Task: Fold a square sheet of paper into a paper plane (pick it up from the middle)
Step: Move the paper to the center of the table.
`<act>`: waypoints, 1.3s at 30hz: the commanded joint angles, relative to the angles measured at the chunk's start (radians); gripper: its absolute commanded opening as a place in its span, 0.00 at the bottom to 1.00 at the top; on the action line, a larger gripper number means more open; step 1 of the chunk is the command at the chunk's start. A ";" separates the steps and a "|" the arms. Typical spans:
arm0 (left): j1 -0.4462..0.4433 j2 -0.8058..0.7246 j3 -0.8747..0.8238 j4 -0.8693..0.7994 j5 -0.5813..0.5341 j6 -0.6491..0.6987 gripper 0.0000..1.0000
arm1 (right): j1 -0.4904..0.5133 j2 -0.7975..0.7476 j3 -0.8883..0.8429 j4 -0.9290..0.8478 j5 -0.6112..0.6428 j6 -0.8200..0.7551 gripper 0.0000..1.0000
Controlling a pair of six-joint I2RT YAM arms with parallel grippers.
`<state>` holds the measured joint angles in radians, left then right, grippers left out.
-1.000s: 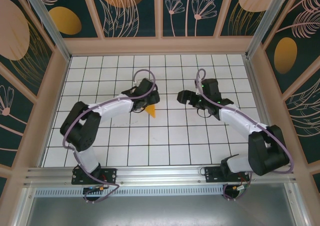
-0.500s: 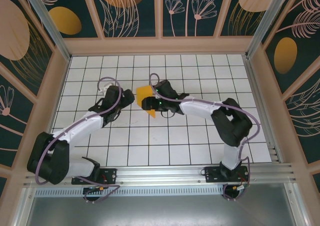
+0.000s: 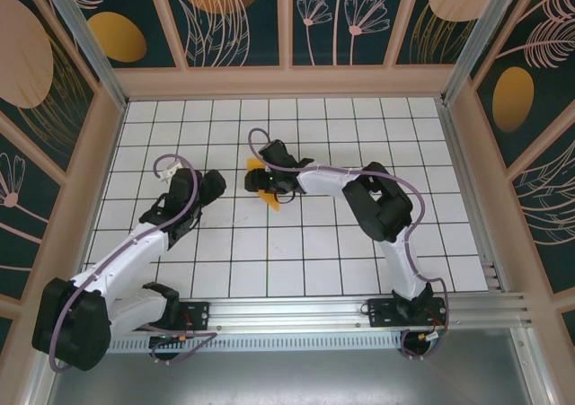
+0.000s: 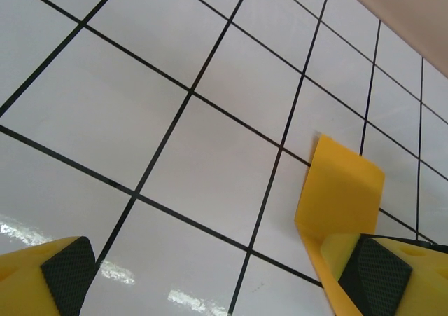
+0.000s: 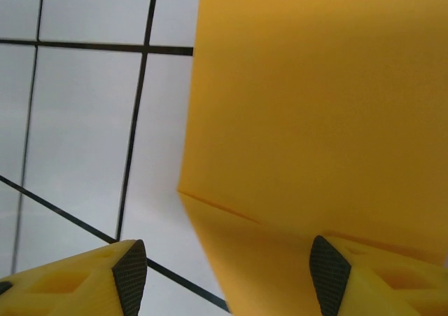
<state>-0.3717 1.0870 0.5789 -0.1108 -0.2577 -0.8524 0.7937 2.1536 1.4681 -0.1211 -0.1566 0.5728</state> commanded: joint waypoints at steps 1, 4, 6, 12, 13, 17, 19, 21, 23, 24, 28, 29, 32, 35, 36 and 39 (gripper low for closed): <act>0.006 -0.010 -0.005 -0.019 0.031 0.040 0.98 | -0.005 0.009 -0.003 -0.124 -0.022 -0.106 0.68; 0.006 -0.003 -0.001 -0.008 0.041 0.055 0.99 | -0.010 -0.047 -0.088 -0.168 -0.061 -0.228 0.68; 0.006 0.004 -0.005 0.011 0.057 0.052 0.99 | -0.015 -0.099 -0.155 -0.208 -0.093 -0.329 0.68; 0.006 0.045 -0.011 0.096 0.170 0.058 0.98 | -0.016 -0.283 -0.312 -0.268 -0.130 -0.547 0.65; 0.006 0.051 -0.012 0.112 0.196 0.059 0.98 | -0.017 -0.318 -0.329 -0.255 -0.119 -0.553 0.64; 0.006 0.069 -0.020 0.167 0.271 0.051 0.99 | -0.024 -0.446 -0.368 -0.161 -0.084 -0.426 0.65; 0.006 0.076 -0.026 0.192 0.303 0.043 0.98 | -0.024 -0.496 -0.408 -0.091 -0.034 -0.269 0.67; 0.007 0.084 -0.036 0.227 0.337 0.031 0.99 | -0.024 -0.528 -0.449 -0.048 -0.015 -0.122 0.66; 0.004 0.093 -0.047 0.258 0.369 0.012 0.99 | -0.013 -0.563 -0.512 0.005 0.006 0.019 0.67; 0.005 0.098 -0.052 0.269 0.383 0.005 0.99 | -0.009 -0.575 -0.538 0.027 0.003 0.056 0.66; 0.004 0.120 -0.059 0.288 0.429 -0.034 0.98 | -0.002 -0.604 -0.611 0.110 -0.006 0.134 0.62; 0.004 0.125 -0.059 0.293 0.441 -0.040 0.98 | -0.002 -0.602 -0.613 0.116 -0.014 0.132 0.61; 0.004 0.129 -0.072 0.323 0.474 -0.067 0.97 | -0.006 -0.582 -0.614 0.146 -0.064 0.120 0.59; 0.002 0.134 -0.091 0.356 0.495 -0.097 0.97 | -0.008 -0.564 -0.614 0.151 -0.079 0.122 0.55; 0.001 0.137 -0.095 0.360 0.497 -0.103 0.96 | -0.008 -0.566 -0.619 0.160 -0.081 0.118 0.55; -0.001 0.149 -0.103 0.373 0.506 -0.115 0.96 | -0.011 -0.593 -0.632 0.165 -0.048 0.115 0.55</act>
<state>-0.3721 1.2217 0.4915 0.2054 0.2138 -0.9325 0.7834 1.5734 0.8543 -0.0010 -0.2104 0.6704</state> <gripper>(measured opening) 0.959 0.553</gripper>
